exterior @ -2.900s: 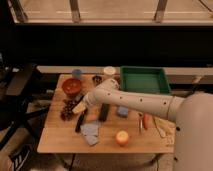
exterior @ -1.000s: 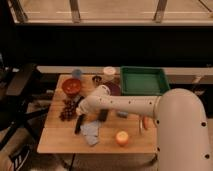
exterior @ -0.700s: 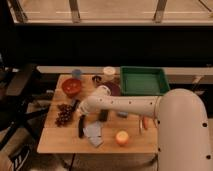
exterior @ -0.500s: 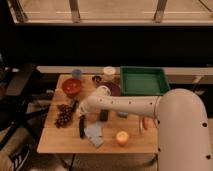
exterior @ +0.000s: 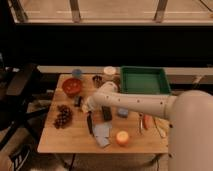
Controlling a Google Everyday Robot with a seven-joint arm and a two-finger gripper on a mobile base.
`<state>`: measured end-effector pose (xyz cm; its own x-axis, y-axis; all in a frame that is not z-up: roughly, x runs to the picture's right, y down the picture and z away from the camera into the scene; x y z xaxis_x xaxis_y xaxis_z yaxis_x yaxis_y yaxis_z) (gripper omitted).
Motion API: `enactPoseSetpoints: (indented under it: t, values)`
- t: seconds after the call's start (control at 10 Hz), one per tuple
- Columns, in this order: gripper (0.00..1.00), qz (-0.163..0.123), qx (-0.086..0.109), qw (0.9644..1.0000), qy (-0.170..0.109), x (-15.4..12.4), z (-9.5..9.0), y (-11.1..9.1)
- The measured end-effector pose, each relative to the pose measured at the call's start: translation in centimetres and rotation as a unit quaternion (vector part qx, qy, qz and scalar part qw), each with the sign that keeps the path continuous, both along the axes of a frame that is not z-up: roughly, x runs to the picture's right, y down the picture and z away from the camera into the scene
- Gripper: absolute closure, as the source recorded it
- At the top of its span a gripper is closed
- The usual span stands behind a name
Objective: Wipe table surface with brush
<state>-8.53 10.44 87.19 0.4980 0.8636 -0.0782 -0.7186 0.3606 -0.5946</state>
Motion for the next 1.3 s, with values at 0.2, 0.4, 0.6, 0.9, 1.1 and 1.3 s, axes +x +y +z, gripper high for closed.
enactPoseSetpoints:
  t: [0.2, 0.4, 0.6, 0.9, 1.1, 1.3]
  values:
    - [1.00, 0.004, 0.007, 0.9997, -0.025, 3.7, -1.4, -2.0]
    - [1.00, 0.006, 0.012, 0.9992, -0.038, 5.2, -2.2, -2.8]
    - [1.00, 0.003, 0.013, 0.9992, -0.038, 5.6, -2.3, -2.9]
    - [1.00, -0.026, 0.003, 0.9996, -0.002, 6.0, -0.1, -2.7]
    - [1.00, -0.062, 0.005, 0.9980, 0.008, 5.1, 1.2, -3.4]
    - [1.00, -0.087, 0.010, 0.9961, -0.002, 2.5, 2.3, -3.9]
